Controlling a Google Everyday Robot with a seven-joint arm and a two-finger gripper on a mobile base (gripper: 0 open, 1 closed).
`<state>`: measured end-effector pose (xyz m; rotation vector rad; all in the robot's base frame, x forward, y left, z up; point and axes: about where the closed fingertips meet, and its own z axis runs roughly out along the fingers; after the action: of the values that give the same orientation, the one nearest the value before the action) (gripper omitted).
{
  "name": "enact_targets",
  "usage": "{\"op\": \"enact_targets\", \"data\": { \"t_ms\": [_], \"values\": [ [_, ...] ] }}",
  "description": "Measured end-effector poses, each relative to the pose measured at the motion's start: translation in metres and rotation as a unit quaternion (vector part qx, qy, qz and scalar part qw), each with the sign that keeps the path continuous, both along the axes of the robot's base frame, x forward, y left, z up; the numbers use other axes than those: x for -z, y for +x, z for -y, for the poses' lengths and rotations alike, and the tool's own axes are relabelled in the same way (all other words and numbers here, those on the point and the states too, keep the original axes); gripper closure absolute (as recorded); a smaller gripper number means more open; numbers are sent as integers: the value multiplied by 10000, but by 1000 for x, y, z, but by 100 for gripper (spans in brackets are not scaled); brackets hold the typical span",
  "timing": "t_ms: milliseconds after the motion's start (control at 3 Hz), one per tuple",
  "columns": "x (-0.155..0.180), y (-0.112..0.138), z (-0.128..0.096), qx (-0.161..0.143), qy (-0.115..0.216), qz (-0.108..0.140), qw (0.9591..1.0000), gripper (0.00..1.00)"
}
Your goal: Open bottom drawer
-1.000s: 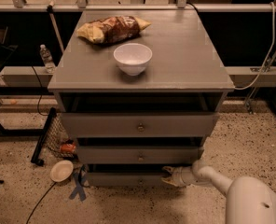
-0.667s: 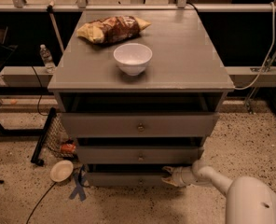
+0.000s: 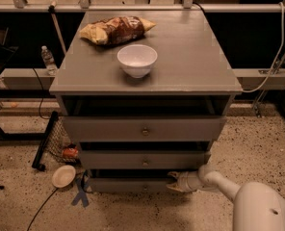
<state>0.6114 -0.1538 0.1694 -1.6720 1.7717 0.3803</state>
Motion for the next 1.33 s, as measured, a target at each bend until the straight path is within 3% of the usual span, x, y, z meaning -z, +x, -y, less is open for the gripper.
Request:
{"op": "enact_targets", "data": {
  "t_ms": [333, 667, 1000, 1333],
  "values": [
    [0, 0, 0, 0, 0, -1, 10000, 5],
    [1, -1, -1, -7, 5, -7, 10000, 0],
    [1, -1, -1, -7, 6, -8, 10000, 0],
    [1, -2, -1, 42, 3, 5, 10000, 13]
  ]
}}
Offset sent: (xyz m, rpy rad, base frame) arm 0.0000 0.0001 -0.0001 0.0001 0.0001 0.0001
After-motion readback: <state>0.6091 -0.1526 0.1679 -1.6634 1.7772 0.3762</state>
